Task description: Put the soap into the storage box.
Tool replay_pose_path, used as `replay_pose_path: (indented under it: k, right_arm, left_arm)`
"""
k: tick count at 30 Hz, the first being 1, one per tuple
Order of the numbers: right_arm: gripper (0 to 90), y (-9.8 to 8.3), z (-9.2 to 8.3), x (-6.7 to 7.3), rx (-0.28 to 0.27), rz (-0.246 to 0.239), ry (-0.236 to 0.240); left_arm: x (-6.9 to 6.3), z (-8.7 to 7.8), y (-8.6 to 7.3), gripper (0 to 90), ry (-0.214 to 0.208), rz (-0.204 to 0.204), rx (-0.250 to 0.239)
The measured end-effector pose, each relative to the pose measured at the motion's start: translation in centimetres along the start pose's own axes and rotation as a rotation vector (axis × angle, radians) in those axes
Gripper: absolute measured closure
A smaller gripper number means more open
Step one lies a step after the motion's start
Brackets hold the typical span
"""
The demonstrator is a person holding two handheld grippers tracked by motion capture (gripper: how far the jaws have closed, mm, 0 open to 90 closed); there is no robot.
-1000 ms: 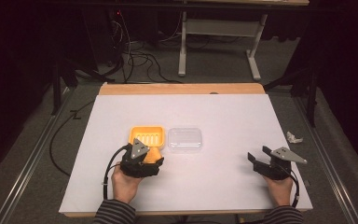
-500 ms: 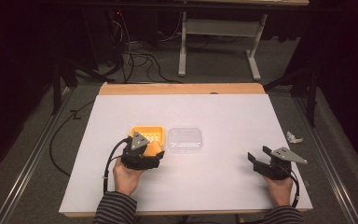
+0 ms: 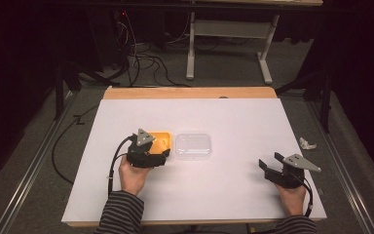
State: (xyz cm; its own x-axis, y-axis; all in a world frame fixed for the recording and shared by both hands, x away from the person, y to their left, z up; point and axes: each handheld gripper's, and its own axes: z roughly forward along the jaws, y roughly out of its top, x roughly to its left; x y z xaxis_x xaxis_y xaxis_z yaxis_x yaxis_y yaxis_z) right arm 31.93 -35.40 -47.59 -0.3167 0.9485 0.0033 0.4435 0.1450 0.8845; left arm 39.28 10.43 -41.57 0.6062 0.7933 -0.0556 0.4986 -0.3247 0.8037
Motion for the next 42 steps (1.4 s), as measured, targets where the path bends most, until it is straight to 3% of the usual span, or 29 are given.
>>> replay_pose_path:
  k: [5,8,15,18,30,42]
  right_arm:
    - [29.0,0.0,0.0,0.0,0.002,-0.006,0.003]
    - [29.0,0.0,0.0,0.1,0.0,-0.007,-0.001]
    - [29.0,0.0,0.1,0.0,0.004,-0.006,0.0]
    - [29.1,0.0,0.0,0.0,-0.001,-0.005,-0.002]
    - [29.0,0.0,0.0,0.1,-0.001,-0.009,0.0]
    - [28.9,0.0,0.0,0.1,-0.002,-0.01,-0.001]
  left_arm:
    - [0.3,0.1,0.6,26.4,0.015,0.003,-0.008]
    - [0.7,0.2,0.7,26.3,0.013,-0.02,-0.013]
    - [1.4,0.7,0.7,26.3,0.028,-0.031,-0.003]
    - [1.9,0.7,0.8,26.3,0.027,-0.062,-0.014]
    - [2.6,1.9,1.6,26.3,0.073,-0.041,0.029]
    - [4.2,3.6,1.1,26.3,0.109,-0.084,0.081]
